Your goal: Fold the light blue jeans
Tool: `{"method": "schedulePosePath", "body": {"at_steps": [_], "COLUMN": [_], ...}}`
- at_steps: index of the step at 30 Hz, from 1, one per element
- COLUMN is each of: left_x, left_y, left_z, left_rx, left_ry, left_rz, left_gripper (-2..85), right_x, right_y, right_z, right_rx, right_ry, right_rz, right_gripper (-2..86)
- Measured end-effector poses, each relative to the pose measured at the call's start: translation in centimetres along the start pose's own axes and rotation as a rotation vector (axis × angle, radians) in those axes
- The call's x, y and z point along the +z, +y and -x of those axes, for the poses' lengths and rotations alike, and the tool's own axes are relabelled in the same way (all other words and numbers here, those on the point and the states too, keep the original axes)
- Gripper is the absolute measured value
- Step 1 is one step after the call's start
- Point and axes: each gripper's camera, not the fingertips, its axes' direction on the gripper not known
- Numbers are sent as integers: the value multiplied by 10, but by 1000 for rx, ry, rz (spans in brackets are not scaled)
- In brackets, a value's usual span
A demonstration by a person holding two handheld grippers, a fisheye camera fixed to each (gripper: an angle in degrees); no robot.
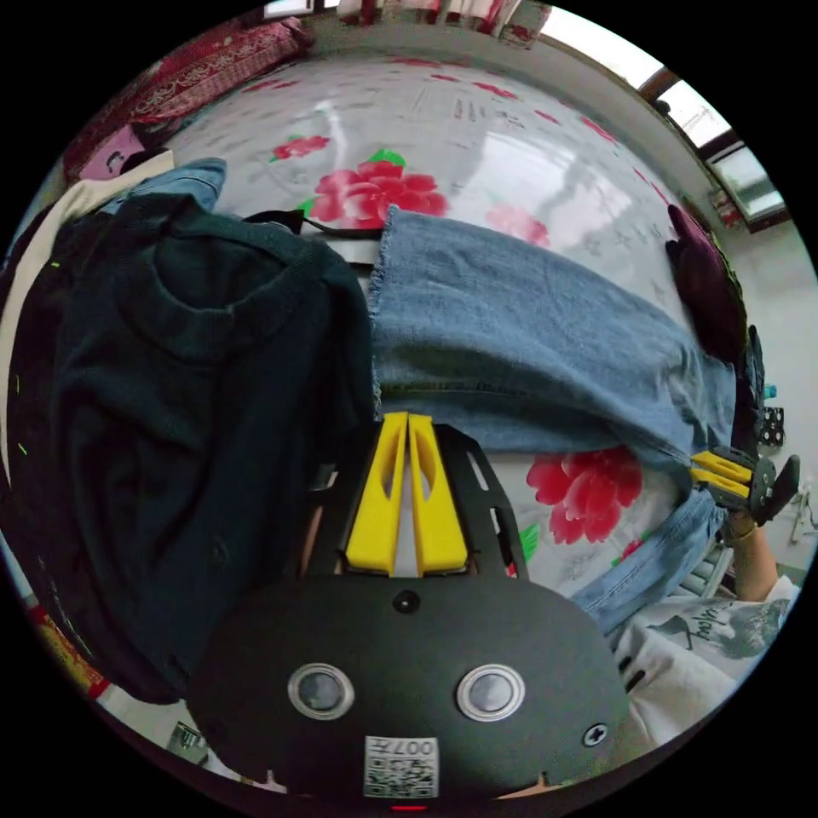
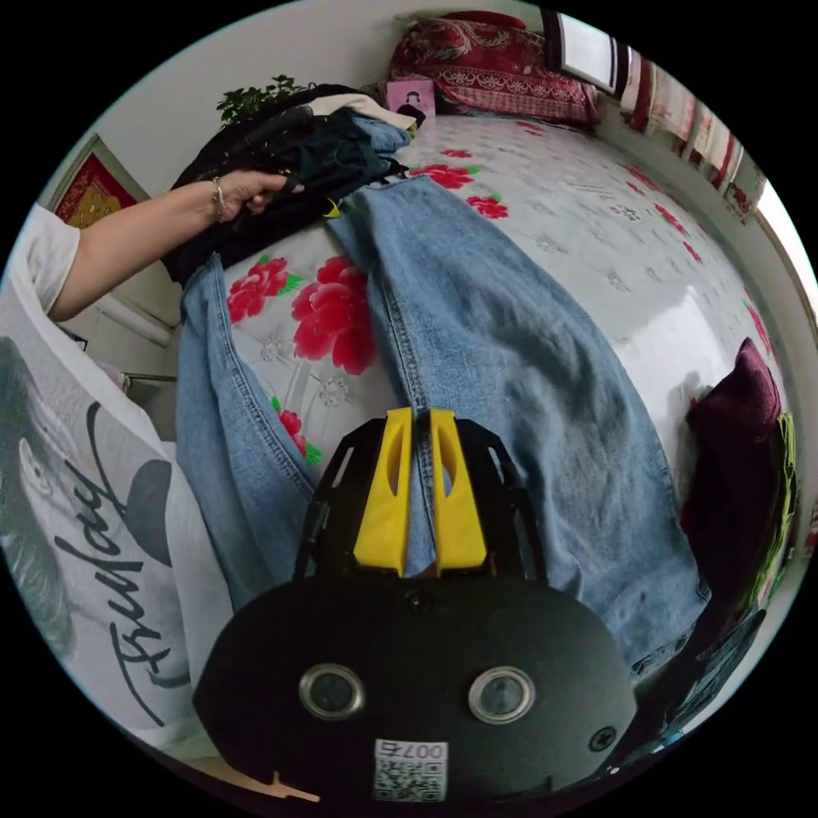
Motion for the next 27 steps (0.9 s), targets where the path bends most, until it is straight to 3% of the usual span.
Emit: {"method": "schedulePosePath", "body": {"at_steps": [7,12,15,20,27], "left_x": [-63,-18,-7,-14,-126], "left_y": [34,16,-1,-14,46], "left_z": [19,26,23,17,17], "left_rx": [65,82,61,97,155], "left_ry": [71,152,42,-5,31], "left_rz": [-271,-113,-93,-87,-376], "left_gripper": [-1,94,65,-5,-9], "right_x": [2,-7,-31,-26,-38], "right_y": [6,8,15,5,6], "right_z": [7,-9,-40,-42,-45], "right_rx": [-25,37,162,100,120], "right_ry": [-20,-4,-100,-85,-81], "right_rz": [16,-29,-141,-64,-126], "right_gripper": [13,11,11,10,9]}}
